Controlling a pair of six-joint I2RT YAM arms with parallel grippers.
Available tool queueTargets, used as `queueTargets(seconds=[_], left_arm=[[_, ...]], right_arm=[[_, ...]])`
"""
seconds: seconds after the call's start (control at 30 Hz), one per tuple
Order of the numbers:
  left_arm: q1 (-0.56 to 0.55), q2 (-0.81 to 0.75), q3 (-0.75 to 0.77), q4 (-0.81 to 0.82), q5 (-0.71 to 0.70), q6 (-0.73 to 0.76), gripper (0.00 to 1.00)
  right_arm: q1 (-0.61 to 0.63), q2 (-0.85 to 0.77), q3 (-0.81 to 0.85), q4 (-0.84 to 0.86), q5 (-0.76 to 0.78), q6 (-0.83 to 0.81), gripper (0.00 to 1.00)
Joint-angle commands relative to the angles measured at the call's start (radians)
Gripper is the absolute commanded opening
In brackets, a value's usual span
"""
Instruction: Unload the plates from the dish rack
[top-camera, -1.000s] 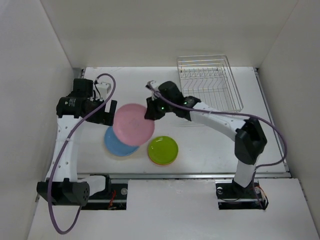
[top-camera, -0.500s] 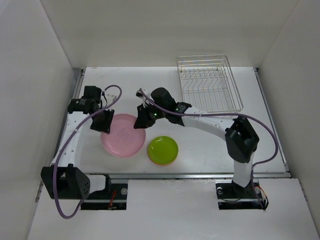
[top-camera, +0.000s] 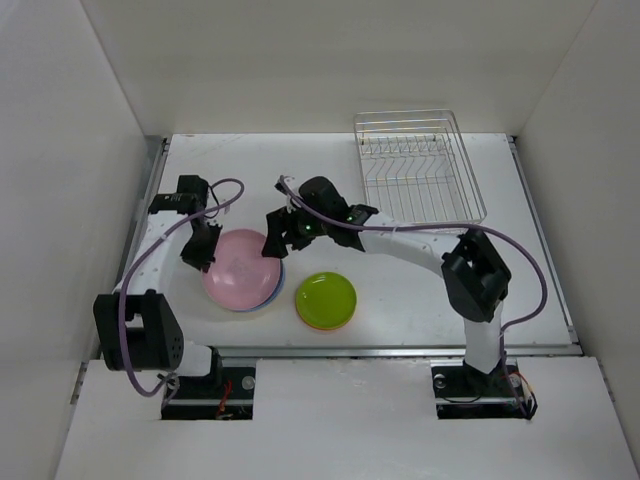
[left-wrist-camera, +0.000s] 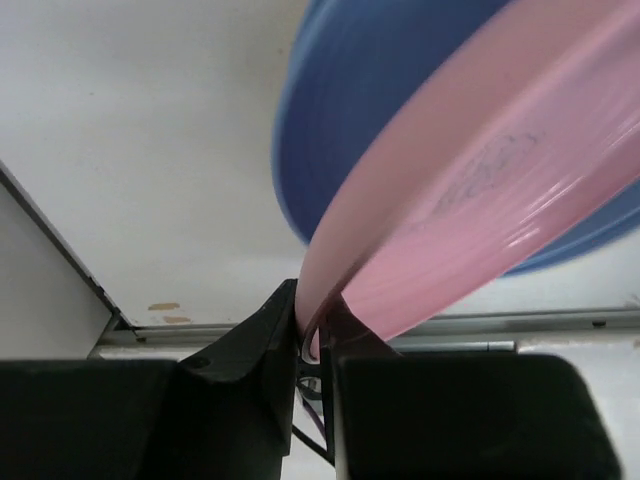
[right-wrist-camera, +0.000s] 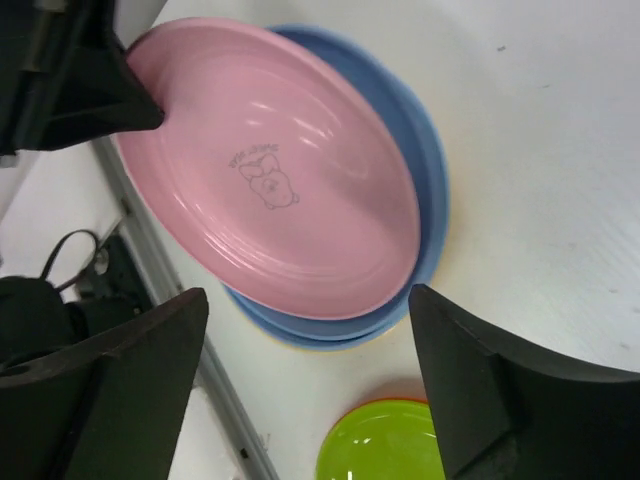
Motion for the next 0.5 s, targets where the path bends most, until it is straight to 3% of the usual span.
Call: queueTargets(seconds=[0.0,0.13,0.2,0.23,0.3,0.37,0.47], left_arm=[[0.008,0.063,-0.013,0.053,-0.071,-0.024,0.00],[0.008,0.129,-0.003,0.064,-0.062,-0.035,0.00],[0.008,0.169,0.008,0.064,-0.074,-0.035,0.17],[0.008,0.180,0.008,0.064,-0.085,-0.035,0.43],[0.008,0.193,0.008,0.064,-0.117,-0.035,0.62],[0.008,0.194,0.008,0.064,-0.138,-0.044,0.71],[0.008,0.183,0.019,0.064,-0.149,-0.055,0.75]], right_arm=[[0.008,-0.117,0.032,-0.008,0.163,0.008,0.88],[0.008,-0.195,-0.012,-0.046,0.230,0.008,0.89],[0.008,-0.229,-0.039,-0.060,0.258,0.008,0.89],[0.008,-0.263,-0.040,-0.069,0.258,0.008,0.89],[0.008,-0.295,-0.055,-0.080,0.298,0.008,0.89],[0.008,-0.339,-0.076,-0.100,0.307,0.008,0.91],[0.008,-0.390,-0.076,-0.121,0.338,0.008,0.91]])
